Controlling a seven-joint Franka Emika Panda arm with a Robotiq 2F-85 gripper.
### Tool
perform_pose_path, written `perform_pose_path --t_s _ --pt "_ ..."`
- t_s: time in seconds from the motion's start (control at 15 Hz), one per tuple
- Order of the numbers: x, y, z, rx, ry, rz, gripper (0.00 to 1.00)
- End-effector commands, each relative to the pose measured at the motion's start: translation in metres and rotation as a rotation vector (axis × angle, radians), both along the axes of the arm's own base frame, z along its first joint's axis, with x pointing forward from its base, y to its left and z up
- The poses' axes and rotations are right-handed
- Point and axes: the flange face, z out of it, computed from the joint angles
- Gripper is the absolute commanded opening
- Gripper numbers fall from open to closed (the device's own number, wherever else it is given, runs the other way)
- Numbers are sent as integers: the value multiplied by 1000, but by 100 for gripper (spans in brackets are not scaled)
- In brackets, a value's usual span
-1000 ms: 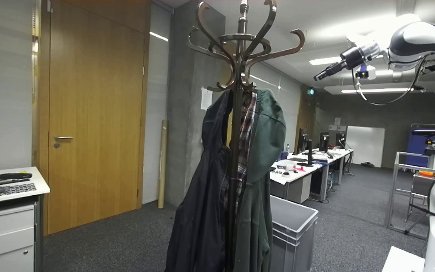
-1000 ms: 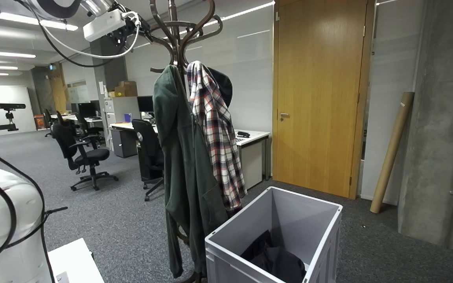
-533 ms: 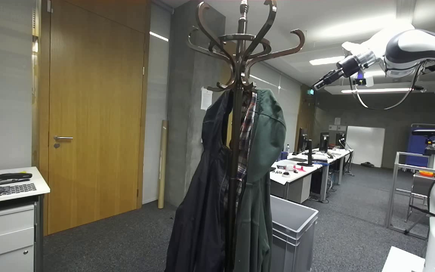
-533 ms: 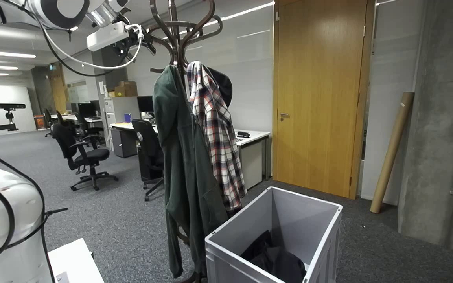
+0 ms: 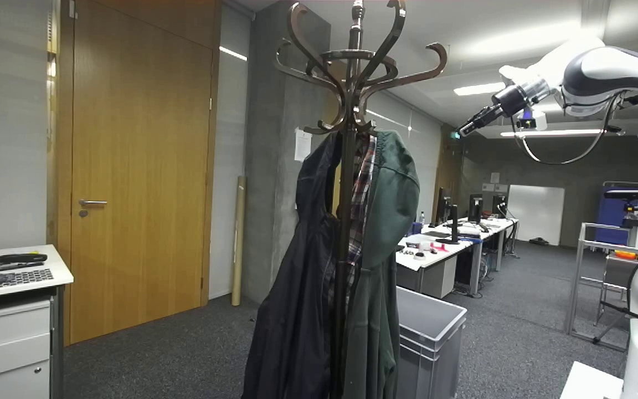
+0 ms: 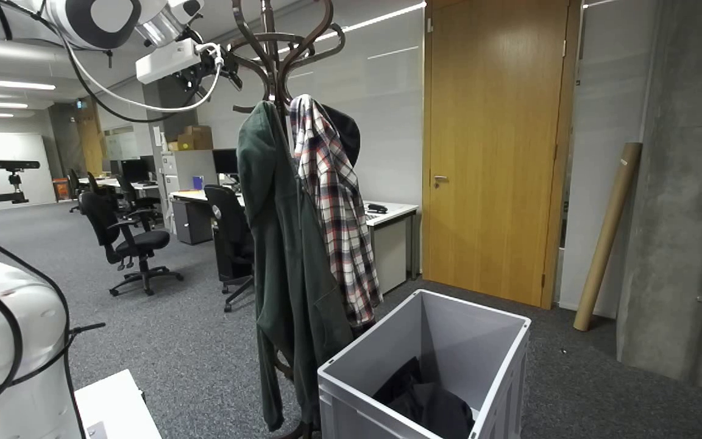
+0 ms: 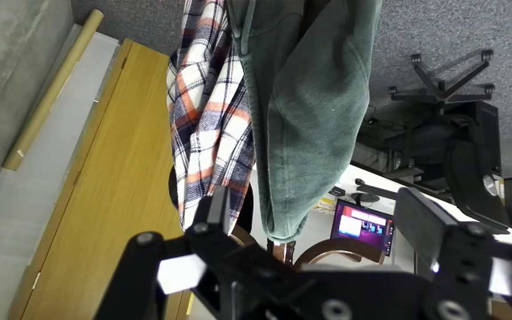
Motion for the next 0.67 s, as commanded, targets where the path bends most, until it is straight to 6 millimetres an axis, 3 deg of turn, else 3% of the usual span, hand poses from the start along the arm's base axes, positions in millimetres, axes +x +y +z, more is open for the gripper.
perform_pose_path --t_s 0.0,0.6 --pt "1 2 -5 -6 7 -16 100" --pt "8 7 -33 -66 4 -20 100"
